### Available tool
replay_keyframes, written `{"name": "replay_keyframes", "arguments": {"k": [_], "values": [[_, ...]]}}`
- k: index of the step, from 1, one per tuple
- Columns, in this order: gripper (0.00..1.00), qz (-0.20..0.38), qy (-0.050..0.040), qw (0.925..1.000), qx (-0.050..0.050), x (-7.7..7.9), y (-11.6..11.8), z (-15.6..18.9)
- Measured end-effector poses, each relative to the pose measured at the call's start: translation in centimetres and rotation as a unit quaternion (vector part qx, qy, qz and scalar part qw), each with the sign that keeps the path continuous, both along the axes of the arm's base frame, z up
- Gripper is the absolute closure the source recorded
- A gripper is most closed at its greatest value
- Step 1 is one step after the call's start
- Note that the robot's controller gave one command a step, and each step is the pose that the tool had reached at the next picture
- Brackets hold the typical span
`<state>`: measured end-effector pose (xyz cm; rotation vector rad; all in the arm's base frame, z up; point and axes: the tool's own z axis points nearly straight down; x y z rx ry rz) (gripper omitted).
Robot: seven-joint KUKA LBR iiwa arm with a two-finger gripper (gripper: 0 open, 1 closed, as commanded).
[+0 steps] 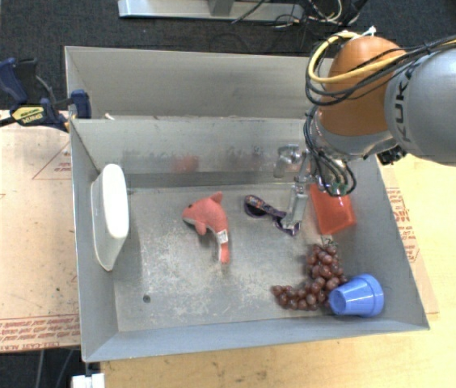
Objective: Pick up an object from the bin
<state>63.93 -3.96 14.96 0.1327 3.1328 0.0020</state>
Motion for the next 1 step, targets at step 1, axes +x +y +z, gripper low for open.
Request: {"name": "replay_keyframes", "arguments": {"k": [1], "values": [[0.0,-0.077,0.0029,0.997,0.001,-1.1,0.53,-3.71]]}}
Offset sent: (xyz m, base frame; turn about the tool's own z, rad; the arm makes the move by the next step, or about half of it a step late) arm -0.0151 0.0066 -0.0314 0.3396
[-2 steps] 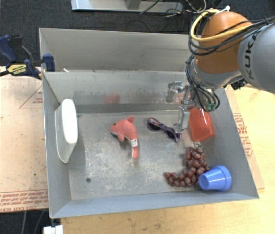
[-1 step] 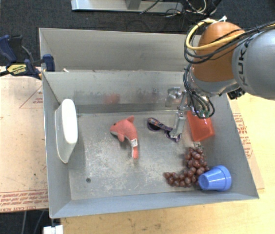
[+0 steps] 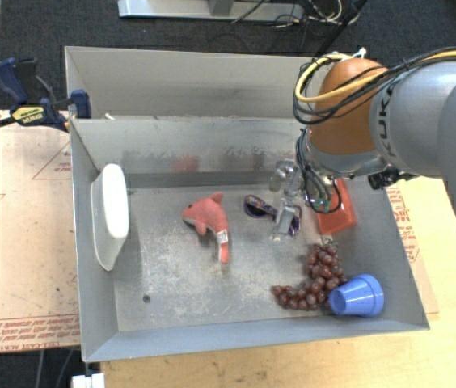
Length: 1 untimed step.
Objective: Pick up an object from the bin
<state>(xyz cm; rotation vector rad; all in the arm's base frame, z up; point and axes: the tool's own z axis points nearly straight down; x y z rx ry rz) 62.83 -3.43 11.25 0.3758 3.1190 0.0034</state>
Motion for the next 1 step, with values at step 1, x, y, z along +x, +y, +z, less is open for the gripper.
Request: {"name": "replay_keyframes", "arguments": {"k": [1], "values": [[0.0,-0.07,-0.0027,0.9975,0.0,-0.25,0.1,0.46]]}}
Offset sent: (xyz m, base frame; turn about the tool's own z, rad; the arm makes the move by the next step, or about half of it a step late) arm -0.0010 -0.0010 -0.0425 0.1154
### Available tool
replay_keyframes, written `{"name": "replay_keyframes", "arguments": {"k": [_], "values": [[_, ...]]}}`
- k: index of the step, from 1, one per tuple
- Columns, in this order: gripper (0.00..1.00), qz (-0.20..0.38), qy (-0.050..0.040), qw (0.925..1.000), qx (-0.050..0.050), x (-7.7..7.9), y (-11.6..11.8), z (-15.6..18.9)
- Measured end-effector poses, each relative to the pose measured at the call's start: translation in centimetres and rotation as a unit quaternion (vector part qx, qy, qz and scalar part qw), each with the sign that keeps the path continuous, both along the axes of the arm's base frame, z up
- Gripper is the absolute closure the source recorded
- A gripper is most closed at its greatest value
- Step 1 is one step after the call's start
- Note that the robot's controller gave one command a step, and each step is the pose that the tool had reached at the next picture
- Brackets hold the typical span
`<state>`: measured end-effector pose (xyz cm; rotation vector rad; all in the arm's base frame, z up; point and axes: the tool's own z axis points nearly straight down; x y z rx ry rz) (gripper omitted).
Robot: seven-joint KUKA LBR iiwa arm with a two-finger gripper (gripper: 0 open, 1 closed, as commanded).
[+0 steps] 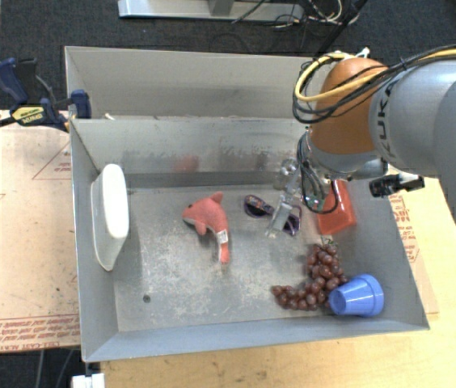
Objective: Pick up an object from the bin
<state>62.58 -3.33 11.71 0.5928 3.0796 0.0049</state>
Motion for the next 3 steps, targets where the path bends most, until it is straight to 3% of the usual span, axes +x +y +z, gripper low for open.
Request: {"name": "replay_keyframes", "arguments": {"k": [1,2,3], "values": [[0.0,0.009,0.0004,1.0,0.0,0.2,-0.1,-3.9],[1.0,-0.065,-0.0026,0.9979,0.0,0.4,0.6,-5.0],[1.0,-0.075,-0.0019,0.9972,0.001,0.4,0.8,-4.7]]}}
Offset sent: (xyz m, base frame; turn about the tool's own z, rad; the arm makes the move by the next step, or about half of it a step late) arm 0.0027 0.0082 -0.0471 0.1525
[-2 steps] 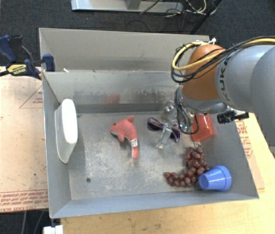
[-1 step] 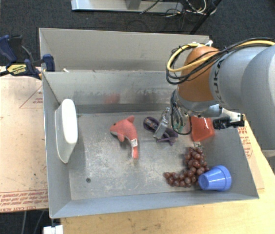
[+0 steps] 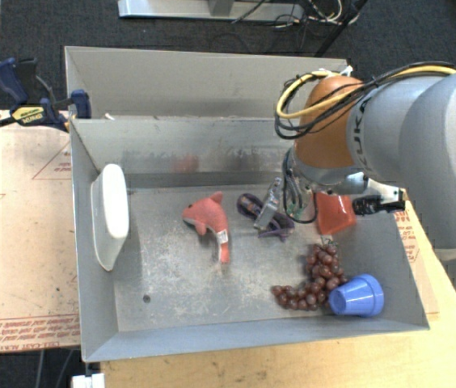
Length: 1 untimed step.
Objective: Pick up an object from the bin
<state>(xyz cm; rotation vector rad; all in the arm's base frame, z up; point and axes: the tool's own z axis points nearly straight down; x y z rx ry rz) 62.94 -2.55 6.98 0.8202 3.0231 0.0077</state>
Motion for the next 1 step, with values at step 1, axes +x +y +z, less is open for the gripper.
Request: {"name": "replay_keyframes", "arguments": {"k": [1], "values": [[1.0,0.0,0.0034,1.0,0.0,-0.2,0.04,0.67]]}}
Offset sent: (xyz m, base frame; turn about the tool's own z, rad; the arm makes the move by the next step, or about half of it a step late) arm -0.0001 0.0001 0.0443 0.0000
